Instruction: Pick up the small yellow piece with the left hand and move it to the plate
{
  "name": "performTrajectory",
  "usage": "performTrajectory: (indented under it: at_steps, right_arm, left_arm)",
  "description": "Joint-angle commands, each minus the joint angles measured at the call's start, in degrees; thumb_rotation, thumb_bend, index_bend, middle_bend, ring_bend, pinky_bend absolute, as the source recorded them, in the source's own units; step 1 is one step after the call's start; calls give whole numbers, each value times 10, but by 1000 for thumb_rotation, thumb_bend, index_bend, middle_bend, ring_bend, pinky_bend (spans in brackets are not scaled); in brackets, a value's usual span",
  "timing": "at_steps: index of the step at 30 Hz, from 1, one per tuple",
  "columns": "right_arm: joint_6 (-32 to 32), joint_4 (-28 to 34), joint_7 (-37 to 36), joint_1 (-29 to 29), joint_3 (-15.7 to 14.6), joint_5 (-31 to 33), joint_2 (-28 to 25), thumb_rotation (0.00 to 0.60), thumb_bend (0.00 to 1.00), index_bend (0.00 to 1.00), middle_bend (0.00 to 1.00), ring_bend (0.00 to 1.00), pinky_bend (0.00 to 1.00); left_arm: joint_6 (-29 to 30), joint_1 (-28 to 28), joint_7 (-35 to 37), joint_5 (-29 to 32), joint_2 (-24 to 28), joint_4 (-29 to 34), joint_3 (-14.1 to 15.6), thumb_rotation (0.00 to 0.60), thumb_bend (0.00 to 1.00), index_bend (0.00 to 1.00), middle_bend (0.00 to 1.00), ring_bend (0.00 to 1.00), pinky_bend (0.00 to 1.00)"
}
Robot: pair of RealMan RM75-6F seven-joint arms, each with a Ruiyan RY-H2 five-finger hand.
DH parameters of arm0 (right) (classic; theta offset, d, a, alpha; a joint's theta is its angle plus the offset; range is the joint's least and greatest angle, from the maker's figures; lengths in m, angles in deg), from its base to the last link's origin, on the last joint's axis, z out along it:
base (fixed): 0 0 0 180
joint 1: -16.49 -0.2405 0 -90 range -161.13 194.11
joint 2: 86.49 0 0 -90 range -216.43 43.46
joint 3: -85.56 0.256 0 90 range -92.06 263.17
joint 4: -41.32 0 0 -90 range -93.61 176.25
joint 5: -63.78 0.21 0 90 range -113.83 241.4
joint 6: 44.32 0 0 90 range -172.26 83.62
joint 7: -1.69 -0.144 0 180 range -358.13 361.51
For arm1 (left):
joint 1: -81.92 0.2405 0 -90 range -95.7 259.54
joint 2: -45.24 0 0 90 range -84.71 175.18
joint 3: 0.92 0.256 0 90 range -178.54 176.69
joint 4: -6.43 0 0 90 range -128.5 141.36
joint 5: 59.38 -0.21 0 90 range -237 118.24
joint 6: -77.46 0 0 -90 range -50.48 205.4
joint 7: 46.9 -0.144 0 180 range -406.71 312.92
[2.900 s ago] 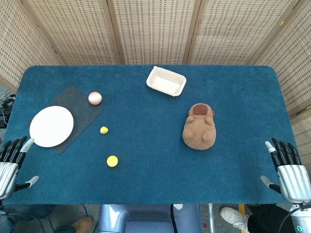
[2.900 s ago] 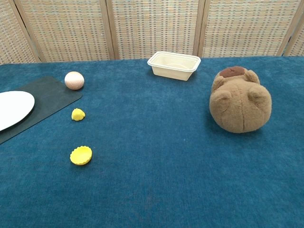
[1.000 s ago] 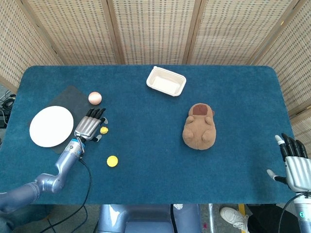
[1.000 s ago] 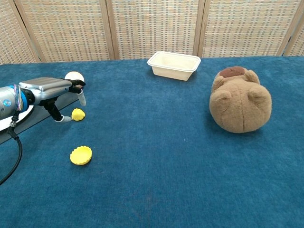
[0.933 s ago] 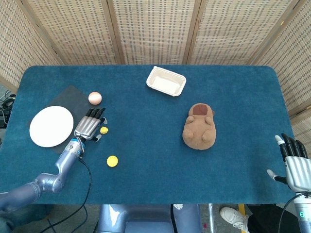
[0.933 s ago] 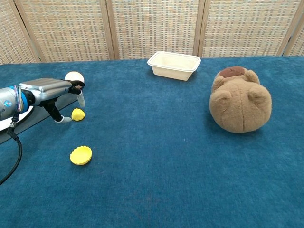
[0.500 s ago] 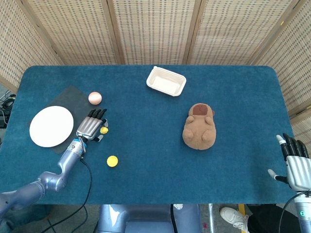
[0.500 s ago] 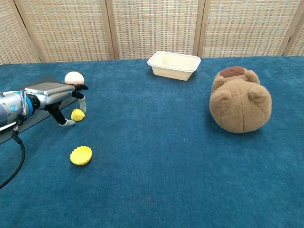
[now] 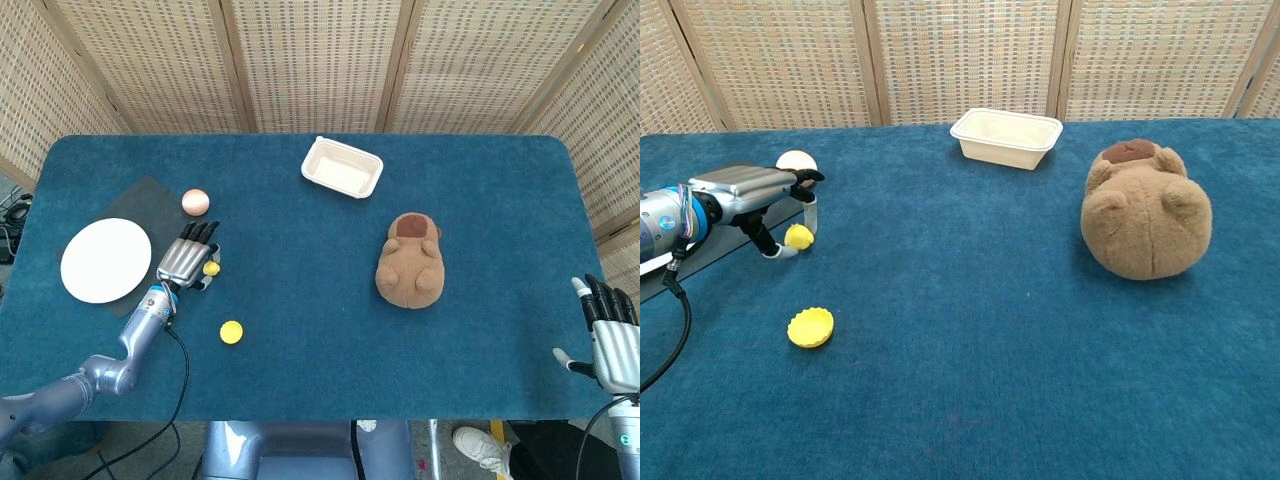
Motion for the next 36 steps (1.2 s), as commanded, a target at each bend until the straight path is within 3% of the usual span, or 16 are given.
performTrajectory:
  at_steps: [1,8,15,21,36]
  right_arm:
    - [0,1,-1,0,0,0,-1,600,0,40,0,0,0]
    - [-1,7,-2,1,-1,0,-3,600,0,44,0,0,0]
    - [-2,12,0,3,-3,0,-7,600,0,80,0,0,0]
    - [-3,14,-2,4,-4,-4,-8,600,0,81,0,0,0]
    - [-2,14,-3,3,-3,0,-10,600,0,82,0,0,0]
  left_arm:
    - [17,4,-7,-7,21,29,0,600,337,542,0,0,0]
    - [80,29,-11,-69,95,139,26,600,337,540,0,0,0]
    - [134,58,-1,-180,153,235,97,600,337,542,0,0,0]
    - [132,59,-5,-223,154,248,126,600,336,541,0,0,0]
    - [126,63,-7,-249,126,225,142,600,334,523,0,0,0]
